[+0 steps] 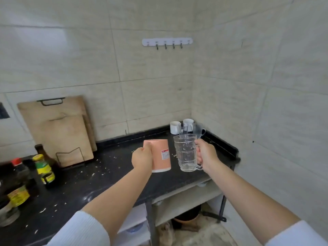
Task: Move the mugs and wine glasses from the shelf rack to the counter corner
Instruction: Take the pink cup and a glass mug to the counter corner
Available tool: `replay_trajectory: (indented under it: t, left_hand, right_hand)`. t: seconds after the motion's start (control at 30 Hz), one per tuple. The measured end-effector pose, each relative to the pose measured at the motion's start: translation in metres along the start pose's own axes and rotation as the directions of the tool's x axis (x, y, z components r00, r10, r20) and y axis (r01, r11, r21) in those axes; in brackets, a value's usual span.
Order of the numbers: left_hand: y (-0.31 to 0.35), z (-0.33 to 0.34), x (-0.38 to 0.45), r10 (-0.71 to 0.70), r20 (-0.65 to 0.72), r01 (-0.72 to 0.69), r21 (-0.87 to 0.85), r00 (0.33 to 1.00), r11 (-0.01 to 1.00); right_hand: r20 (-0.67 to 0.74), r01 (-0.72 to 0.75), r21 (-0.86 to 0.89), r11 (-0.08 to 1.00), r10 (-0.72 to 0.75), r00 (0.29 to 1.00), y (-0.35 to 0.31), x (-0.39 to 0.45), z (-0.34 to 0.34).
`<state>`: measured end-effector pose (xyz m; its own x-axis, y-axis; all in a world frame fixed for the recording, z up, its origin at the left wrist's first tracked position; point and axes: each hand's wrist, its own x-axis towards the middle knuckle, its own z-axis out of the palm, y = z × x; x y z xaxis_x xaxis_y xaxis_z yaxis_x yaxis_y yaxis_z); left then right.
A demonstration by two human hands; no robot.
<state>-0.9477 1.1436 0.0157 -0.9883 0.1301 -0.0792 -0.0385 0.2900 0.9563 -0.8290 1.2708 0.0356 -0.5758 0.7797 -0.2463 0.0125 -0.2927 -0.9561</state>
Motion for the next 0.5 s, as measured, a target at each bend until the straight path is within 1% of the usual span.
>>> replay_trajectory:
  t: [0.03,0.1,0.2,0.3,0.4,0.5]
  left_hand:
    - [0.005,0.018,0.016,-0.009,0.012,0.010,-0.011,1.000,1.000]
    - [0.011,0.047,0.041,-0.042,0.052,0.045,-0.053,0.998,0.998]
    - [0.012,0.088,0.075,-0.111,0.126,0.124,-0.097,0.986,0.988]
    - [0.008,0.132,0.113,-0.144,0.195,0.165,-0.097,0.970,0.982]
    - [-0.002,0.170,0.149,-0.138,0.275,0.164,-0.071,0.952,0.984]
    - [-0.016,0.204,0.181,-0.159,0.368,0.182,-0.028,0.916,0.983]
  right_hand:
    - [0.004,0.001,-0.015,1.000,-0.001,1.000,-0.005,0.023,-0.003]
    - [0.009,-0.012,-0.101,0.995,0.013,1.000,-0.012,0.061,-0.007]
    - [0.012,-0.072,-0.194,0.978,0.076,0.997,-0.014,0.113,-0.015]
    - [-0.007,-0.144,-0.165,0.976,0.145,0.989,-0.011,0.166,-0.025]
    - [-0.012,-0.204,-0.109,0.973,0.204,0.979,-0.006,0.214,-0.033]
    - [-0.007,-0.273,-0.149,0.950,0.275,0.961,0.000,0.269,-0.045]
